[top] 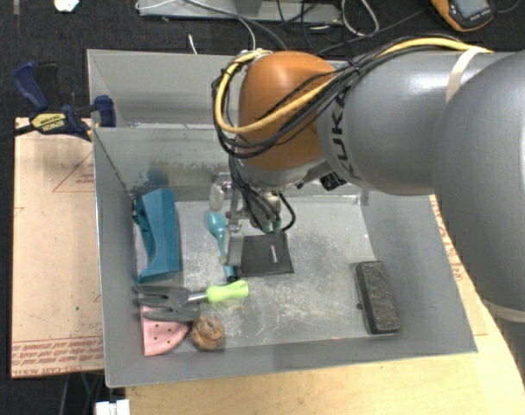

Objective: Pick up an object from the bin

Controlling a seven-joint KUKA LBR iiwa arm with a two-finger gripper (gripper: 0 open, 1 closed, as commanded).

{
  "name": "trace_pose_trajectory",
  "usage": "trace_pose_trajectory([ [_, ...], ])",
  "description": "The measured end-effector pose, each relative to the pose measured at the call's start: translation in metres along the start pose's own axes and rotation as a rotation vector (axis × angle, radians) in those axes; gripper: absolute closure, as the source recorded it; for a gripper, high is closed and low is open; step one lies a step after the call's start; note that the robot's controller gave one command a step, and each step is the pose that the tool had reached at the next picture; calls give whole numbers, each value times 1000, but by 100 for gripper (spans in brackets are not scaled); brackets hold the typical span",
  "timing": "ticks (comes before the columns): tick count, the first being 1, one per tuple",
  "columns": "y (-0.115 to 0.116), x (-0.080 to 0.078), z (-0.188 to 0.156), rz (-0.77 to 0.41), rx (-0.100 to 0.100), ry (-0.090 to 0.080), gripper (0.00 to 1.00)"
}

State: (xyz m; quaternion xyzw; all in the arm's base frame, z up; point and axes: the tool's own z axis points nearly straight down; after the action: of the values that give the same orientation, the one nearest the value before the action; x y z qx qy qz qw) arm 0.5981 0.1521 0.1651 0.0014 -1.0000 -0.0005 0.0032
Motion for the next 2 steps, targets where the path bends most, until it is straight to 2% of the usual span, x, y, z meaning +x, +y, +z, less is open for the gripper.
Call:
trace_pose_trajectory([
  [1,-1,-2,-4,2,-1,-8,0],
  [2,-56,-20,51,5,-2,-10,0],
])
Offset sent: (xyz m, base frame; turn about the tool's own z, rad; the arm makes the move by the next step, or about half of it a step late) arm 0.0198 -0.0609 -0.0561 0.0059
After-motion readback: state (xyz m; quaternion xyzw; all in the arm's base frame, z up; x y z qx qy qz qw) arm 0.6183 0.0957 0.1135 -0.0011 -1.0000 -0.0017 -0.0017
